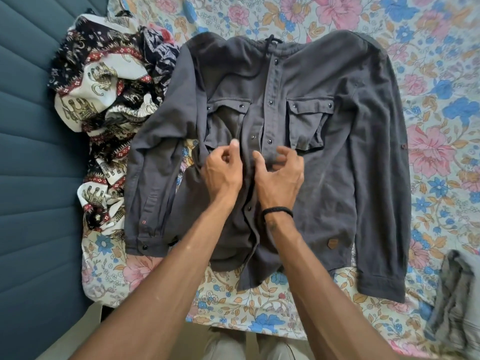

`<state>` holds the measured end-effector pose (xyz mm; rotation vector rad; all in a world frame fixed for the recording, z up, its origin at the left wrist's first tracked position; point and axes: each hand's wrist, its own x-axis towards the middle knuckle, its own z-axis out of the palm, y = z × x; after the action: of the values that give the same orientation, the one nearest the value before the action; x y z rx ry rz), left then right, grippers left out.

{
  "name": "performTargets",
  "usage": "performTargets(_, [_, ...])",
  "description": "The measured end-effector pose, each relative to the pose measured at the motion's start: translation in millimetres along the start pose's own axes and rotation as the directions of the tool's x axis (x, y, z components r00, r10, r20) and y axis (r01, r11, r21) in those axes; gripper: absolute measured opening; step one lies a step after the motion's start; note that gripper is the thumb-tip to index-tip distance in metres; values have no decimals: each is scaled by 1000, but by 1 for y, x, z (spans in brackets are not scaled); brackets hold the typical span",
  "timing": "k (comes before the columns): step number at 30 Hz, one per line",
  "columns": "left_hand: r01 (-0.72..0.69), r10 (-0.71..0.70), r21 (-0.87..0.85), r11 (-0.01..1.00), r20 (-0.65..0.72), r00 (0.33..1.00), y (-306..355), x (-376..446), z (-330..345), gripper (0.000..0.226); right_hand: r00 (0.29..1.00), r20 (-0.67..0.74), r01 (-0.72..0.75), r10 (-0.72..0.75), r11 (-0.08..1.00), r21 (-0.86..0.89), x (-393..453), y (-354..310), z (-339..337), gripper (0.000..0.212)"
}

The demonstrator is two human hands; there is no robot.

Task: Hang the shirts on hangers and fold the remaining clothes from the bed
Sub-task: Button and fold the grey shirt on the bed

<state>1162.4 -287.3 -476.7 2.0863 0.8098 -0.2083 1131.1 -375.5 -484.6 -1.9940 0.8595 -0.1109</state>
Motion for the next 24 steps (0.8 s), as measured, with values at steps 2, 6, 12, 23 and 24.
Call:
performTargets(2, [78,-79,20,997,66,995,15,19,8,48,998,62,25,-21,997,-70,16,-7,8,62])
performTargets(6, [88,-107,137,987,140,984,31,35,22,34,992,123,-13,34,986,-164,36,-12,16,55])
performTargets(12, [78,-120,319,944,112,986,41,30,30,57,960,183,-215,213,976,-6,48,-4,0,15])
performTargets(23, [23,-16,194,981,-41,999,39,14,27,28,997,60,-46,42,997,68,35,-19,-11,13])
performTargets(24, [25,-19,164,986,-37,999,36,14,25,28,997,68,-47,42,996,79,32,-20,-11,14])
